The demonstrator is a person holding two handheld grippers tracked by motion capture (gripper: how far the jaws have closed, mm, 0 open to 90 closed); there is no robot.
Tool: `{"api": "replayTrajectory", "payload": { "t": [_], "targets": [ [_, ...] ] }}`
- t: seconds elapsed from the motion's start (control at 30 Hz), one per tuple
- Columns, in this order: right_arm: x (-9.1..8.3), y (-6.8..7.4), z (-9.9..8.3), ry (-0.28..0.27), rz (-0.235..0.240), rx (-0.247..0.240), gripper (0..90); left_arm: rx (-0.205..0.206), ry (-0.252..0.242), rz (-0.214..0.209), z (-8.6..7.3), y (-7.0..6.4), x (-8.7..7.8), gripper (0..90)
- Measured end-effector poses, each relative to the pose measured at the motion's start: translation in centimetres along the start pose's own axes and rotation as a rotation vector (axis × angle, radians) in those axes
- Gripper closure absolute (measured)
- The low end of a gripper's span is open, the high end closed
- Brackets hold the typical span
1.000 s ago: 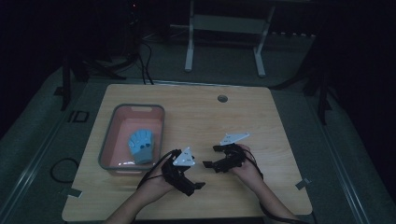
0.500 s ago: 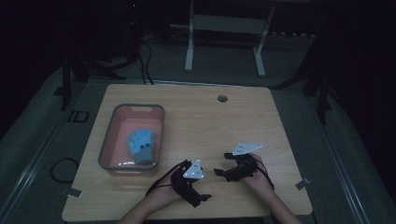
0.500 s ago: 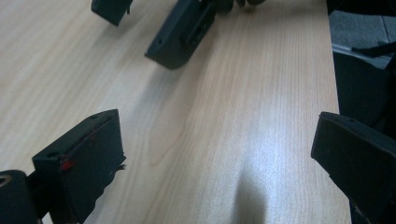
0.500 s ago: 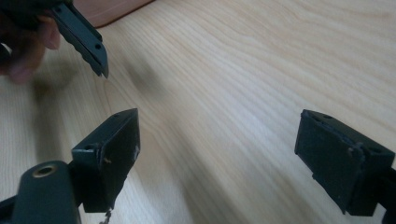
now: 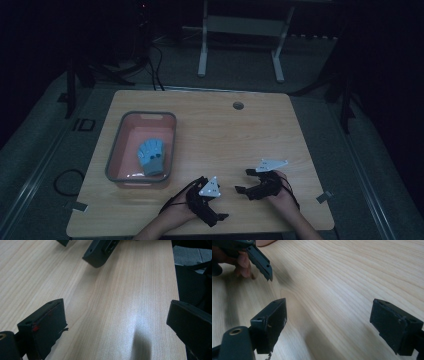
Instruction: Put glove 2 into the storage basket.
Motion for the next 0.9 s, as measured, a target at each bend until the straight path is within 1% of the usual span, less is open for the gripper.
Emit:
{"api": "replayTrajectory", "payload": {
  "t": [0.03,0.07,0.27,0.4,0.47,0.5,0.57,0.7,0.8,0.9],
  "targets": [
    [-0.1,0.0,-0.1,-0.002,-0.003,0.000,14.1,0.000,0.000,0.000,0.0,0.0,0.0,2.6],
    [-0.5,0.0,-0.5,-0.005,-0.013,0.000,14.1,0.015,0.004,0.001,-0.1,-0.1,0.1,2.5],
    [-1.2,0.2,-1.3,-0.024,-0.029,-0.014,14.1,0.015,-0.011,0.004,-0.1,-0.4,-0.1,2.5],
    [-1.5,0.2,-1.7,-0.036,-0.048,-0.021,14.1,0.030,-0.010,0.014,-0.2,-0.6,-0.1,2.6],
    [-1.5,0.3,-1.8,-0.035,-0.062,-0.029,14.0,0.012,-0.016,0.014,-0.3,-0.7,0.0,2.5],
    [-1.5,0.3,-1.8,-0.036,-0.069,-0.030,13.9,0.012,-0.020,0.017,-0.3,-0.8,0.0,2.5],
    [-1.6,0.2,-2.0,-0.038,-0.072,-0.023,13.9,0.022,-0.013,0.019,-0.5,-0.9,0.0,2.5],
    [-1.8,0.0,-1.9,-0.061,-0.075,-0.017,13.8,0.032,-0.017,0.022,-0.7,-1.1,-0.1,2.5],
    [-1.9,-0.1,-1.9,-0.066,-0.078,-0.013,13.8,0.025,-0.026,0.022,-0.8,-1.0,-0.2,2.5],
    [-1.9,-0.2,-1.9,-0.072,-0.082,-0.004,13.7,0.018,-0.021,0.018,-1.0,-0.9,-0.1,2.5]
  ]
}}
Point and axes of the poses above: each handheld gripper's, and its own axes: x roughly forward along the jaws, z roughly out of its top, y roughly to its left, the point moved 1 cm from there along x, roughly forward along the jaws, and after that the axes turned 14 degrees about z, right-handed, at the moved point
